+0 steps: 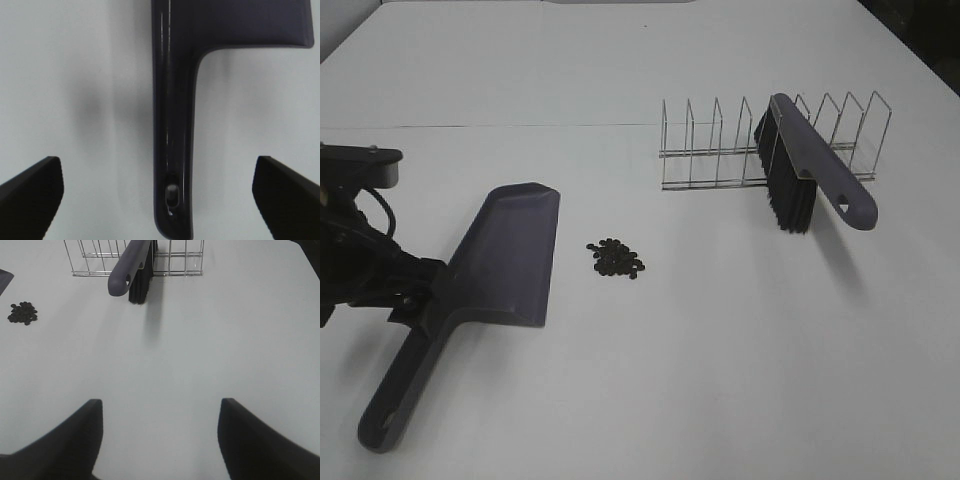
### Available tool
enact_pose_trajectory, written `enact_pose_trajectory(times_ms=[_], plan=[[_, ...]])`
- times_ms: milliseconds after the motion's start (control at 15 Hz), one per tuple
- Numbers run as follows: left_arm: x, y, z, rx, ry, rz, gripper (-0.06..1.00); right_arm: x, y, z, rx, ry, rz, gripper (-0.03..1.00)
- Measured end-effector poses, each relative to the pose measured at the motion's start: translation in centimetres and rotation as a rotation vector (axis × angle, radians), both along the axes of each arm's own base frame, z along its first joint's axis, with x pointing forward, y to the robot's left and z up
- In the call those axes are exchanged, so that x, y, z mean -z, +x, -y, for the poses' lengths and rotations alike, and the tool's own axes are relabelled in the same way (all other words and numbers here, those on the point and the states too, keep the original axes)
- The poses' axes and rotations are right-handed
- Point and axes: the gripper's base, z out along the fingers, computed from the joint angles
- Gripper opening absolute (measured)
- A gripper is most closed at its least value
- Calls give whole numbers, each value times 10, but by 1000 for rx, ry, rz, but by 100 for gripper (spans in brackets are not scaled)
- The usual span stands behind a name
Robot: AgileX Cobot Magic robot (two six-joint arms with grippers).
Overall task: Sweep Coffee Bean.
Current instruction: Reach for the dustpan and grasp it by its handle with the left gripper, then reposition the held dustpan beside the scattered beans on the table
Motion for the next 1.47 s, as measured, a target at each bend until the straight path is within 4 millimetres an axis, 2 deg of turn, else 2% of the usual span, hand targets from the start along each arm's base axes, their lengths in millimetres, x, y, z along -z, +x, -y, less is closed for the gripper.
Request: enact_pose_trajectory(times_ms=[267,400,467,733,1267,1467], plan=[[36,12,6,-10,23,-47,85,0,0,0,0,0,0,57],[44,15,7,-12,22,-48,82,0,0,0,0,0,0,57],[50,18,8,-16,16,-40,77,0,0,0,0,0,0,57],[59,27,13,-19,20,-53,69,0,0,0,0,0,0,57],[71,31,14,-18,33,-81,31,0,0,0,0,0,0,57],[72,31,14,-18,33,-83,31,0,0,0,0,0,0,57]])
